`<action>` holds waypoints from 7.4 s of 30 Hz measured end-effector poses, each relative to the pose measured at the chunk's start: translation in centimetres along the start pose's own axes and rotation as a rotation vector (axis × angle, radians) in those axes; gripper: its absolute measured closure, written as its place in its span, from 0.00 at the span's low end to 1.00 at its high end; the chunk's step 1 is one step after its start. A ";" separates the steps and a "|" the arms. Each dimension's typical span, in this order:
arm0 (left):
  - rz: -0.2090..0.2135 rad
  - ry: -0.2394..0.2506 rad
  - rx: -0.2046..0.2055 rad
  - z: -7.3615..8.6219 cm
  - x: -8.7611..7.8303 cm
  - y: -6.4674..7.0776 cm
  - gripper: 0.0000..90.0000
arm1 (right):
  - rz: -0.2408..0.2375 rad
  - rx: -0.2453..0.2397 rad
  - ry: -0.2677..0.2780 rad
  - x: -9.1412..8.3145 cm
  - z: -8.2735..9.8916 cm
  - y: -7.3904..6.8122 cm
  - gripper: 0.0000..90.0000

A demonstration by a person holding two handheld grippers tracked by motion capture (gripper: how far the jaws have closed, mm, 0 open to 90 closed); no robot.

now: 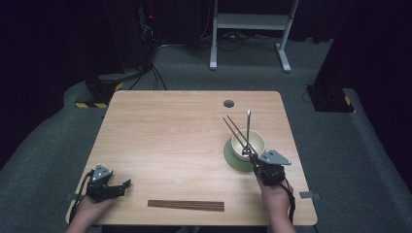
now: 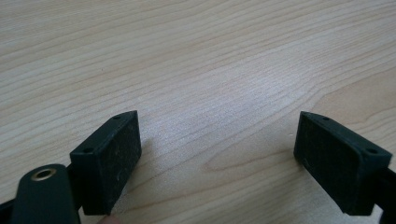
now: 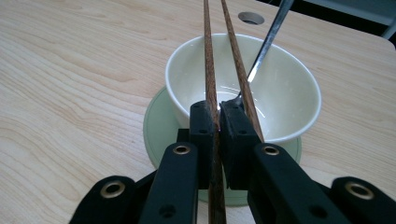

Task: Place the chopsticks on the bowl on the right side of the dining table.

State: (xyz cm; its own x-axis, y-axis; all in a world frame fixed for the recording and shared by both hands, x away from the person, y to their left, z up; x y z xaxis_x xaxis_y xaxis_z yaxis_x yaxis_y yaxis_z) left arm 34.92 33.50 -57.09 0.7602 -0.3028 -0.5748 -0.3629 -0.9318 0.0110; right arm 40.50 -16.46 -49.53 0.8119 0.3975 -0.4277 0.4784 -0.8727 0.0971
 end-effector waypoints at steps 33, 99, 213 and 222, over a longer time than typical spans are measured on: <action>-0.001 0.000 0.000 0.0 -0.1 0.0 0.17 | 0.011 0.005 -0.010 0.3 0.1 0.2 0.87; 0.002 0.004 -0.074 -0.4 -0.2 0.0 0.12 | -0.050 0.032 -0.005 -2.1 2.7 0.5 0.85; 0.214 0.198 0.135 -20.4 19.1 24.4 0.32 | 0.103 0.091 -0.019 0.5 2.9 9.2 0.63; 0.203 0.200 0.137 -20.0 18.2 24.4 0.34 | 0.093 0.082 -0.035 0.8 2.8 9.4 0.63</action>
State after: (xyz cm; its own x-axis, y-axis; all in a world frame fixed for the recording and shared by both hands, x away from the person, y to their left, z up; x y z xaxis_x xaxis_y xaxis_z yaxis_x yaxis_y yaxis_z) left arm 50.68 1.22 -50.93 0.7505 -0.5261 -0.3998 -0.5773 -0.8165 -0.0093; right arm 44.72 -25.10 -51.45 0.8387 0.3046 -0.4515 0.3713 -0.9262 0.0649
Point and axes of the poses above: each handheld gripper's, and its own axes: x roughly forward along the jaws, z roughly out of its underside, y roughly to its right, the point moved 6 cm from there along x, roughly forward along the jaws, and after that the axes turned 8 degrees about y, right-handed, at the moved point
